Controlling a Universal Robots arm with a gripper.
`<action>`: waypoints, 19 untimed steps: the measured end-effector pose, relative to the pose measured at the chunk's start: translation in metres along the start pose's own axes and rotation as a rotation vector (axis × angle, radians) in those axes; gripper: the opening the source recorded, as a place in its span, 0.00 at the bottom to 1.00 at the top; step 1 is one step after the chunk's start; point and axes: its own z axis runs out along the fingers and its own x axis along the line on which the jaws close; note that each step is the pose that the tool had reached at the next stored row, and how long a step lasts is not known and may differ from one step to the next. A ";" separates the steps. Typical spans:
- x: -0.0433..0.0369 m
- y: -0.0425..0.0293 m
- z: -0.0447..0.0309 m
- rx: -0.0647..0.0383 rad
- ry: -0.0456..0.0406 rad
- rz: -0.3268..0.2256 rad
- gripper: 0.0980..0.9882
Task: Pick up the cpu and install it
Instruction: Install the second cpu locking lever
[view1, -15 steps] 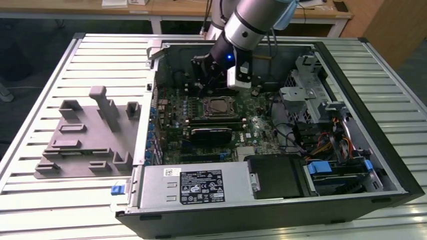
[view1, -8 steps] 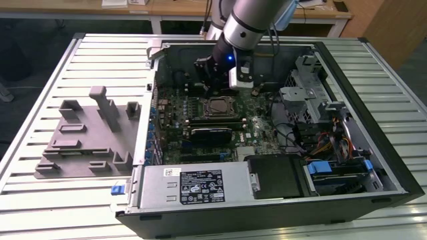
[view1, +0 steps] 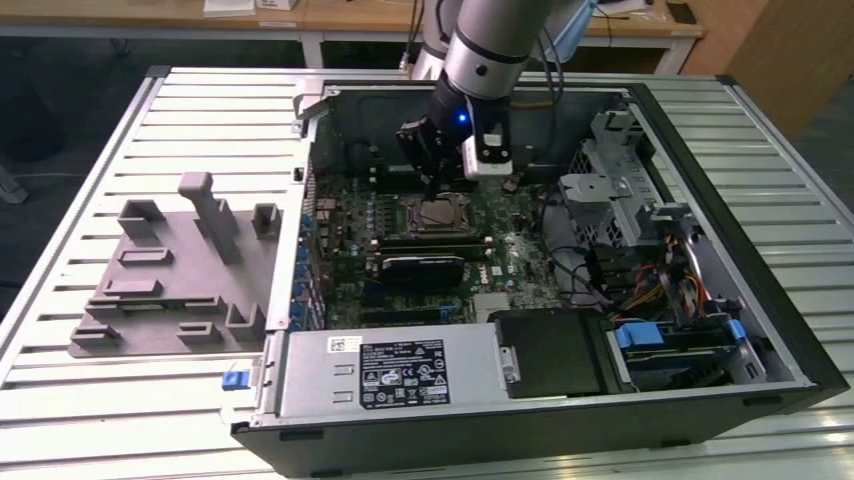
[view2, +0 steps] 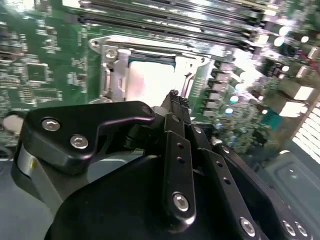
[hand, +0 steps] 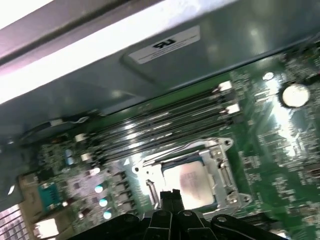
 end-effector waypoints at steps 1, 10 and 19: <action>-0.0001 0.0001 0.0001 -0.001 -0.0023 0.000 0.01; 0.0007 -0.0001 -0.0035 -0.001 -0.0028 0.000 0.01; 0.0023 -0.0003 -0.0109 -0.002 -0.0046 0.000 0.01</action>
